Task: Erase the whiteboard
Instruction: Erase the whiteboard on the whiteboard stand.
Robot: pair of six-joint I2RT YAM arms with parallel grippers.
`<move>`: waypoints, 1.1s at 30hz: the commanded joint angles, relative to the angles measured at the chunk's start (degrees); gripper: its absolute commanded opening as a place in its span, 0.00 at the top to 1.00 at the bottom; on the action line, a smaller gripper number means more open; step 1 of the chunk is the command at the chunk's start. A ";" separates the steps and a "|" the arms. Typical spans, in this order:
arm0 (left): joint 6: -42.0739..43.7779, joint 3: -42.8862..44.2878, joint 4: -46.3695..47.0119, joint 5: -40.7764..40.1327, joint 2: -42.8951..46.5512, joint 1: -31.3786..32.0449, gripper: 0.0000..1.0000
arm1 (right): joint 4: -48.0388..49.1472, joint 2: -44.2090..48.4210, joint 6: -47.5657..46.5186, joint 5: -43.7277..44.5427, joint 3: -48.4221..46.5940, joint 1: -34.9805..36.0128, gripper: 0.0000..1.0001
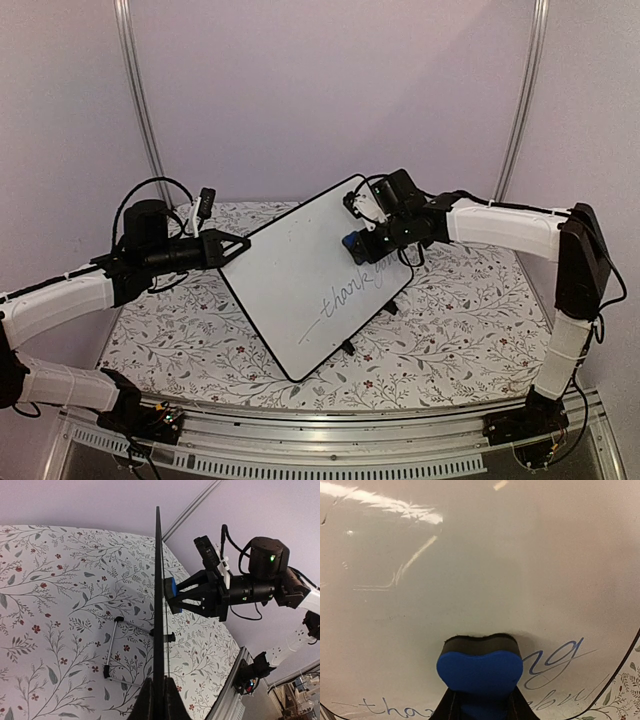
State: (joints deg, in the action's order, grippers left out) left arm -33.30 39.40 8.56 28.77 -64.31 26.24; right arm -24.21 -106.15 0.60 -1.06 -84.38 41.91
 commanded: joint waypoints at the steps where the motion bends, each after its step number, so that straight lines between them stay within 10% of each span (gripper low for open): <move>1: 2.37 1.21 6.14 3.77 1.69 0.85 1.00 | 0.55 -2.88 -1.78 2.65 -1.89 -0.53 1.00; 16: 2.04 1.14 6.62 4.20 1.43 0.87 1.00 | 3.44 2.40 1.06 2.86 13.19 -0.54 1.00; 33: 2.40 1.22 6.23 3.62 1.35 0.87 1.00 | -0.63 -3.55 -2.10 3.80 -3.26 -1.52 1.00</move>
State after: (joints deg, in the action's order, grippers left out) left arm -33.85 39.40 8.54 28.69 -64.31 26.24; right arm -24.73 -106.65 -0.01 1.83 -85.19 40.82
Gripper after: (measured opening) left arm 0.042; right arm 0.245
